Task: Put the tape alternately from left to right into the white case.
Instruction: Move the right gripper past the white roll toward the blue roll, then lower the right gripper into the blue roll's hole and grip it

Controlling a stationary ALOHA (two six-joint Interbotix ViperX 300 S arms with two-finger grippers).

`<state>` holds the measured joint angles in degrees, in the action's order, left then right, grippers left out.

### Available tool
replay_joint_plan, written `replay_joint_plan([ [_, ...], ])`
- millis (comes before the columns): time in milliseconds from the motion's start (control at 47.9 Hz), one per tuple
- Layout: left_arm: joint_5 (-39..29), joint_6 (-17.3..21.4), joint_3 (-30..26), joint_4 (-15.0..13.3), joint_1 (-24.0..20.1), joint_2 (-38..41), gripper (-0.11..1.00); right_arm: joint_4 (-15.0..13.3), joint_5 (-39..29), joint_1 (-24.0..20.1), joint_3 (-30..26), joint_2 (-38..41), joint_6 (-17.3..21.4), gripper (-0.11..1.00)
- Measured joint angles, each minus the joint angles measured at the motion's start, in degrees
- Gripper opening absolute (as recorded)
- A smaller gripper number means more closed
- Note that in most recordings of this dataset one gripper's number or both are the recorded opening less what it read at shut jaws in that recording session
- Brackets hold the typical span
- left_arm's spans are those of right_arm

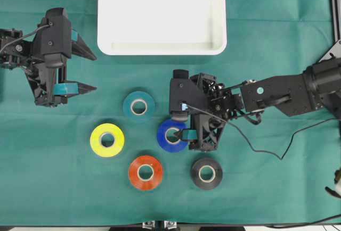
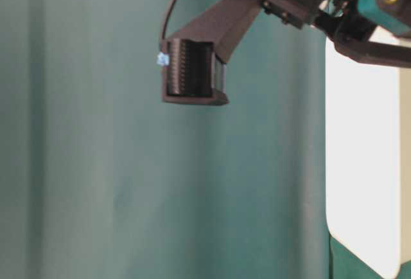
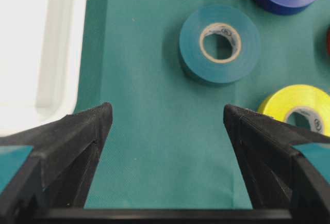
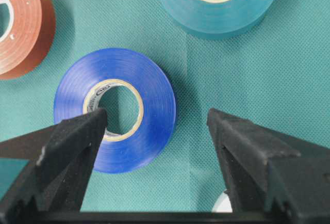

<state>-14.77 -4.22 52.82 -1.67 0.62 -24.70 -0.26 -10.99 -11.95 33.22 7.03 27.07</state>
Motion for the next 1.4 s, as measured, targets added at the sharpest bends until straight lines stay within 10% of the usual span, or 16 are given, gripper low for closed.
replay_joint_plan([
  [1274, 0.0, -0.1, 0.0, 0.1, 0.0, 0.1, 0.57, 0.0, -1.9, -0.4, -3.9, 6.9, 0.4, 0.88],
  [1399, 0.0, 0.0, -0.1, 0.1, 0.0, 0.1, 0.57, 0.0, -2.0, -0.3, -4.0, 6.8, 0.3, 0.76],
])
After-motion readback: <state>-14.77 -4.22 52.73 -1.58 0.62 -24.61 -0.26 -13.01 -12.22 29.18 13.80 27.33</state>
